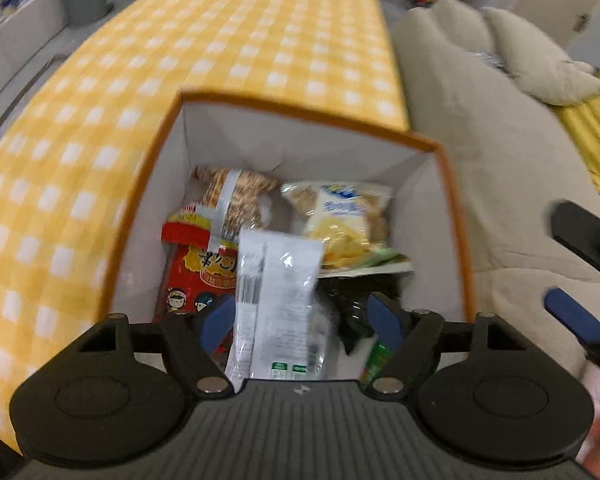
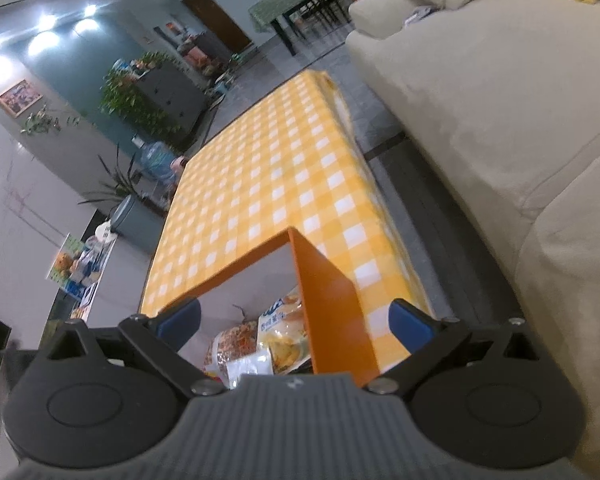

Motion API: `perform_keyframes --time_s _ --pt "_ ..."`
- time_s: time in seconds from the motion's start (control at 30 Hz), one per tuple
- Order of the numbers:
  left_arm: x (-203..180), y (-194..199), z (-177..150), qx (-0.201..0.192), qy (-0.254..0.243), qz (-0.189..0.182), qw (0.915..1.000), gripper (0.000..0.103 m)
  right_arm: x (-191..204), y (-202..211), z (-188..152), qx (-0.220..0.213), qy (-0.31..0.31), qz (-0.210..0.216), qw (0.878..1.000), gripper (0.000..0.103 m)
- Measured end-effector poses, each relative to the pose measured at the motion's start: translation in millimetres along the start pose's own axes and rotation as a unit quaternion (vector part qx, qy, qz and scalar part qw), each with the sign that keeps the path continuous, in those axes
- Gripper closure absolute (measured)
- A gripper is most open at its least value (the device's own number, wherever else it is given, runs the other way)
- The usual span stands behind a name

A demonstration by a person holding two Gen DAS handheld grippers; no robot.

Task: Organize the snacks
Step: 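Open the right tool and lift both tools away from the box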

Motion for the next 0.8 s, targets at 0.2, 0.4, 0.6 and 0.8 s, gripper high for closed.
perform_keyframes --time_s 0.2,0.4,0.6,0.8 --pt "10 74 -25 -0.073 -0.032 0.017 0.9967 0.012 24 27 -3 -0.019 0.048 -0.042 0.998 0.003" --pt "40 117 -63 -0.067 -0.053 0.02 0.9961 0.011 59 40 -36 0.028 0.117 -0.095 0.988 0.003" --pt "49 149 -72 -0.048 -0.073 0.04 0.9954 0.011 71 61 -91 0.097 0.102 -0.119 0.983 0.003" --pt "43 173 -68 -0.02 -0.072 0.04 0.9964 0.011 89 88 -115 0.131 0.137 -0.2 0.961 0.003"
Point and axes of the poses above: each gripper's, at about its wrist camera, not at the fingertips, and y roughly against the way its jaws point, x to its left, z to its top, the point moved 4 cm from there along -y, roughly the way its jaws point, and after that the axes turned 1 degree about y, right-handed, at the moved point
